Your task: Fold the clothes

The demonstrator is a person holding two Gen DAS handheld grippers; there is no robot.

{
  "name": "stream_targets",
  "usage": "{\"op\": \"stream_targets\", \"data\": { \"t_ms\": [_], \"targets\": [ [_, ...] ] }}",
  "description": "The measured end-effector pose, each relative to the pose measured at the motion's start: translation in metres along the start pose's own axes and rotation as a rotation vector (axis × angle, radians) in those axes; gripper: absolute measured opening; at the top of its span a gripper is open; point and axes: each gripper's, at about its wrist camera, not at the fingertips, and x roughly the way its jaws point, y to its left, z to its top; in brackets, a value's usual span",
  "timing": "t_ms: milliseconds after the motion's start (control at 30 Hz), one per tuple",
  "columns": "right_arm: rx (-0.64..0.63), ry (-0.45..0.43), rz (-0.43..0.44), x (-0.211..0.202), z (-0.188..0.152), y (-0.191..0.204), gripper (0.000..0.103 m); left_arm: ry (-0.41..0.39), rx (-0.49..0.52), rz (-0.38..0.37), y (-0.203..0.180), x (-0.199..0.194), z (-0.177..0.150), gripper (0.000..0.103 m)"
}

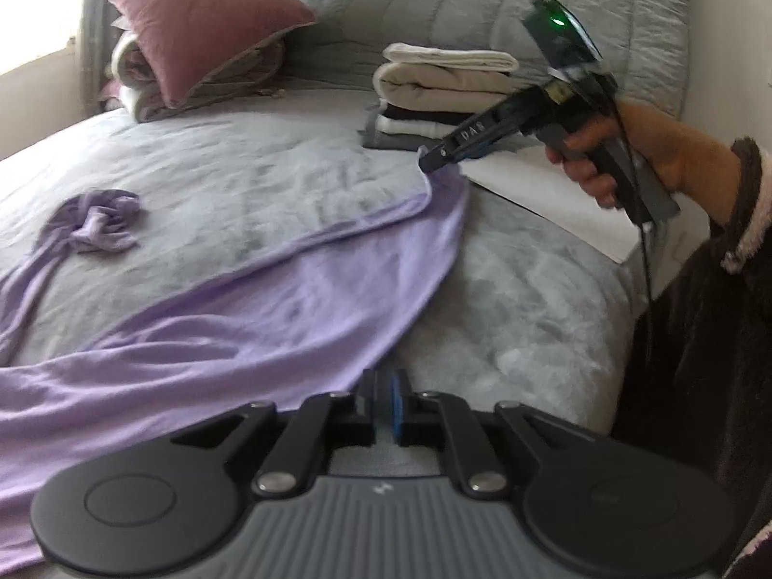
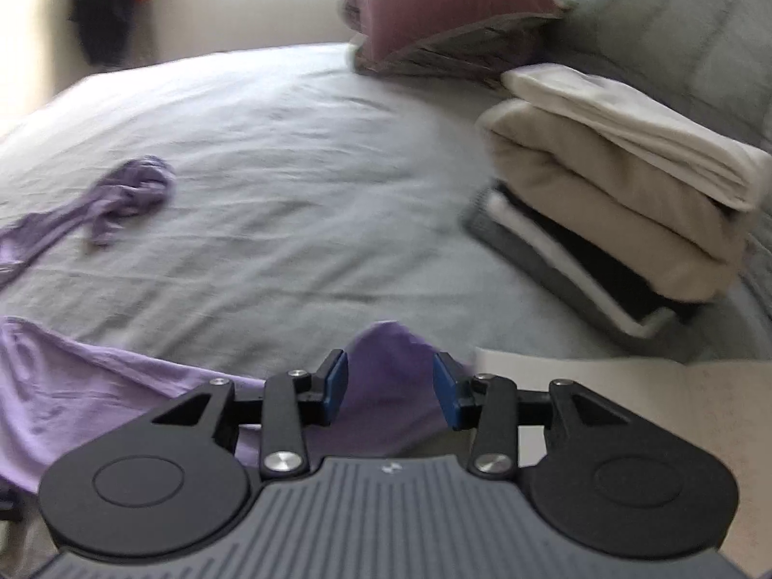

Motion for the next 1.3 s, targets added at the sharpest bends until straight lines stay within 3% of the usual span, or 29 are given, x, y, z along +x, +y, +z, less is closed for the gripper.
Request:
{"op": "stream_targets", "data": {
  "t_ms": [133, 400, 733, 867, 967, 1067, 1300],
  "targets": [
    [-0.083, -0.022, 0.154, 0.006, 0.001, 0.033, 0.043, -0.009, -0.083, 0.088, 0.023, -0.012, -0.007, 0.020],
    [-0.254, -0.016, 0.331, 0.024, 0.000, 0.107, 0.043, -0.021, -0.273, 0.221, 0.069, -0.039, -0.032, 0.021],
    [-0.294, -0.049, 0.515, 0.032, 0.004, 0.176, 0.043, -0.056, -0.330, 0.321, 0.095, -0.072, -0.058, 0.025],
    [-0.304, -0.054, 0.525, 0.043, 0.002, 0.190, 0.043, -0.052, -0.339, 0.319, 0.100, -0.077, -0.069, 0.025],
    [-0.308, -0.049, 0.514, 0.052, -0.003, 0.194, 0.035, -0.051, -0.315, 0.316, 0.097, -0.078, -0.073, 0.026],
    [-0.294, -0.065, 0.537, 0.052, -0.002, 0.194, 0.003, -0.051, -0.301, 0.312, 0.096, -0.080, -0.075, 0.026],
    [-0.215, -0.125, 0.437, 0.051, 0.006, 0.185, 0.001, -0.047, -0.290, 0.309, 0.094, -0.080, -0.076, 0.026]
  ]
}}
